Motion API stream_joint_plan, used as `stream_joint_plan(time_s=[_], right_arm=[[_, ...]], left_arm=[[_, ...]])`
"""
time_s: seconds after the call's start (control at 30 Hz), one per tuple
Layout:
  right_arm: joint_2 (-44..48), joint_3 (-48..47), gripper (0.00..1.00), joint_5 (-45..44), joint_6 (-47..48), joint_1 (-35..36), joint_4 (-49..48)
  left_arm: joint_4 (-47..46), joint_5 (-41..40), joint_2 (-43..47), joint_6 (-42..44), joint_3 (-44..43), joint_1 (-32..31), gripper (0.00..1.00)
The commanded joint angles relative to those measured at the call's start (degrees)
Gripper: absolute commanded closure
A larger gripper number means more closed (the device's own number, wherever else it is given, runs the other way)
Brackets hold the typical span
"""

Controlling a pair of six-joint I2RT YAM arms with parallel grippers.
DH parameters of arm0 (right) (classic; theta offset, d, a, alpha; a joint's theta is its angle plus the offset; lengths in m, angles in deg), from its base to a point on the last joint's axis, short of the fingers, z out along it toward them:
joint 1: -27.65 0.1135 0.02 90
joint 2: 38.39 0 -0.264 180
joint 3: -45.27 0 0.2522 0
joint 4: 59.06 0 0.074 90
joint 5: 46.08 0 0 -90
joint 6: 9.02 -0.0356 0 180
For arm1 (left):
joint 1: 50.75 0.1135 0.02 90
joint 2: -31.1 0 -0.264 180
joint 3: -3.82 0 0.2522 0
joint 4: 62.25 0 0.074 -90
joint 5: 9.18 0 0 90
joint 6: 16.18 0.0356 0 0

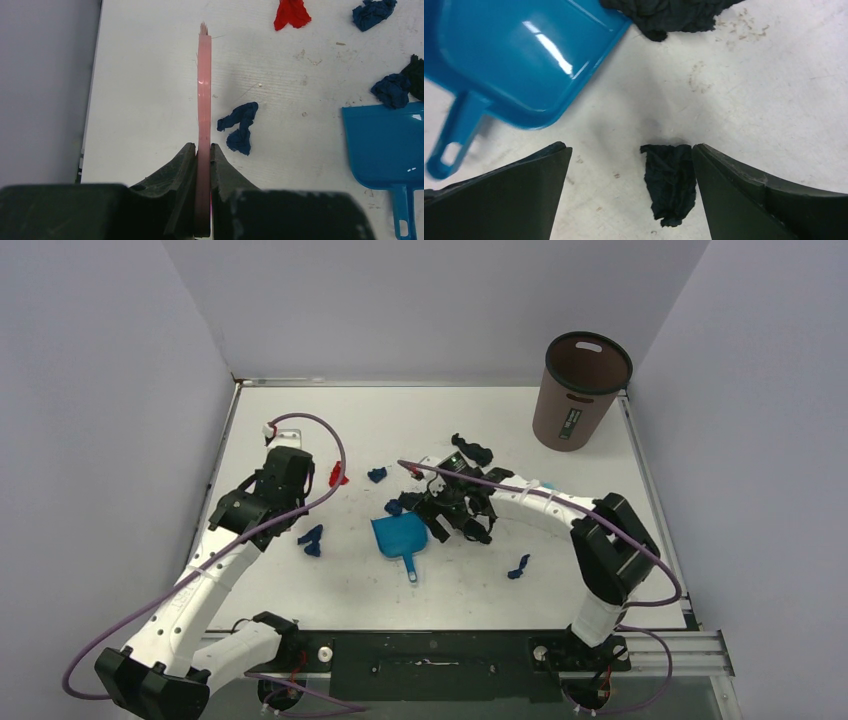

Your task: Sweep away the paper scraps from the table

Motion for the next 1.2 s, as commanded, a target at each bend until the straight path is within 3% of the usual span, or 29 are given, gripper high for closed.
stream_joint_plan(time_s=[0.0,0.07,0.2,0.37,0.53,0.73,1.03,1.17], right_arm=[[7.98,0.55,0.03,17.69,0.56,0.55,-2.63],[9.82,2.21,0.05,18.8,0.74,4.51,-3.73],[9.15,2.91,0.1,10.54,5.44,12.37,-4.37],[1.66,-0.87,0.1,7.35,5.09,13.26,-3.37],[-2.47,-2.14,0.1,-2.08,6.18,16.26,-3.62],[-1.39,-0.65,0.1,-11.06,6.58,14.54,-3.19],[3.62,0.67,0.1,-8.93,7.0,5.89,-0.72],[6.88,1.08,0.07,3.15,7.71,4.65,-0.6]], left_arm=[[-2.71,0.03,1.41,0.37,-0.22,0.55,1.0],[-2.83,-0.03,1.79,0.6,-0.28,0.74,1.0],[-2.9,0.7,1.99,0.34,-0.38,0.88,1.0],[-2.48,2.56,2.65,-0.76,-0.24,0.88,1.0],[-2.45,2.51,3.75,-0.92,0.45,0.95,1.0],[-3.27,2.65,3.4,-0.06,0.27,1.1,1.0],[-4.36,3.05,1.88,0.8,0.14,1.13,1.0],[-4.72,3.43,2.28,0.71,0.58,1.11,1.0]])
